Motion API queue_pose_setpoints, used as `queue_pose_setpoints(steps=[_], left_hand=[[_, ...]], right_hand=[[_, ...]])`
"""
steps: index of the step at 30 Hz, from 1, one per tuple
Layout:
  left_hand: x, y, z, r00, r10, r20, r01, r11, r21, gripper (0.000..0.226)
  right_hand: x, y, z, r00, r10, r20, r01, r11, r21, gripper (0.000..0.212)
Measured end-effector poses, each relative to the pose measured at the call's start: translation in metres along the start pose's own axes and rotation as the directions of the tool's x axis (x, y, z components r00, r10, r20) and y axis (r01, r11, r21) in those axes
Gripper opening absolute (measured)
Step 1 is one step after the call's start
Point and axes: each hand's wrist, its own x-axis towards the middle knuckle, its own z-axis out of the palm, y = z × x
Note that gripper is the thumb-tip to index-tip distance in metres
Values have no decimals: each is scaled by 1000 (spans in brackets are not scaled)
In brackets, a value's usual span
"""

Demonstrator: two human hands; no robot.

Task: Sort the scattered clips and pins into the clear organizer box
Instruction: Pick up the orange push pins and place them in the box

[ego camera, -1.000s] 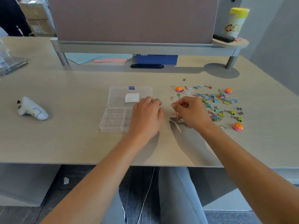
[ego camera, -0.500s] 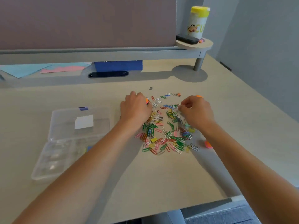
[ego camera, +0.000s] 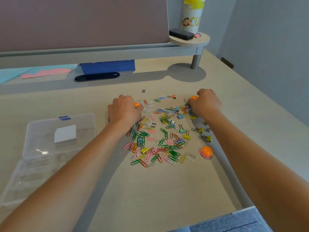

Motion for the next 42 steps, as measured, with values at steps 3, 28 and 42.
queue_pose_setpoints(steps=[3, 28, 42], left_hand=[[3, 1, 2, 1000, -4, -6, 4, 1000, 5, 22], [-147, 104, -20, 621, 745, 245, -641, 662, -388, 40], [-147, 105, -11, 644, 745, 173, -630, 645, -433, 38]], right_hand=[[3, 0, 1, 1000, -13, -7, 13, 1000, -9, 25], [-129, 101, -43, 994, 65, -91, -14, 879, 476, 21], [-140, 107, -39, 996, 37, -82, 10, 859, 511, 18]])
